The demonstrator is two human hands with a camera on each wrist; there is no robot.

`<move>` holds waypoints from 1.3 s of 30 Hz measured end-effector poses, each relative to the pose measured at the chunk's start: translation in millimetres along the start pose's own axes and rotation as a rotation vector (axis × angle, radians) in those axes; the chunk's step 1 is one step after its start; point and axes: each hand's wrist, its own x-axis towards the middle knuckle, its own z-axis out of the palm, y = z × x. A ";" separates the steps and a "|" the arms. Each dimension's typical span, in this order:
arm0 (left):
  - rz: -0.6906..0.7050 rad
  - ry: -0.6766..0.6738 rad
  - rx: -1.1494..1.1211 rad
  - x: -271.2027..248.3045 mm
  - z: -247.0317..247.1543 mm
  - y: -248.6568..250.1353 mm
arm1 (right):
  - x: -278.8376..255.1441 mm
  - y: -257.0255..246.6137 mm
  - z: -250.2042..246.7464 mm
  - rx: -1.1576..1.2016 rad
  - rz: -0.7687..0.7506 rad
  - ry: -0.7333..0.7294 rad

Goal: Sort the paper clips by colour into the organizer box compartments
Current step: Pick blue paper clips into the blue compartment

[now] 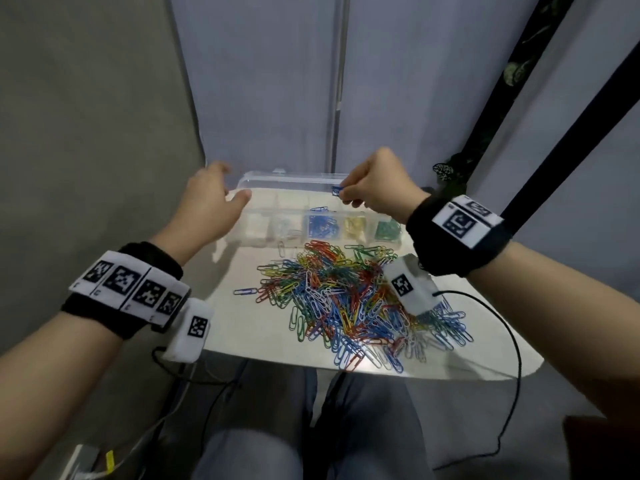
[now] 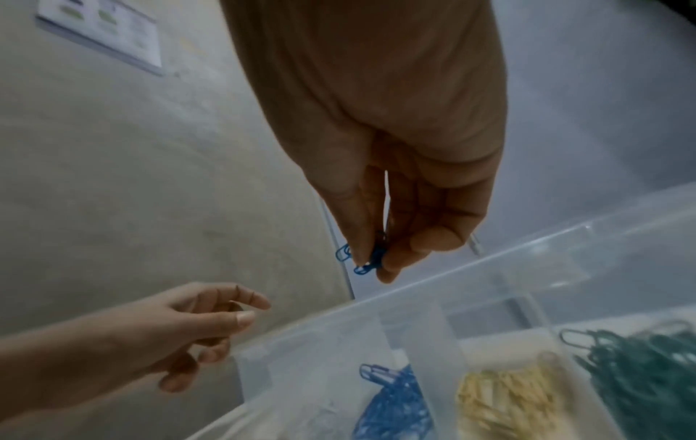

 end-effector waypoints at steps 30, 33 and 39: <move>-0.106 -0.223 -0.074 -1.5 -1.4 1.2 | -57.3 75.3 -43.0 -0.496 0.156 -0.492; -0.097 -0.224 -0.068 -1.8 -1.8 0.6 | -55.4 74.8 -38.1 -0.460 0.130 -0.454; -0.106 -0.230 -0.105 -0.6 -0.1 -0.5 | -50.7 81.2 -41.7 -0.326 0.167 -0.349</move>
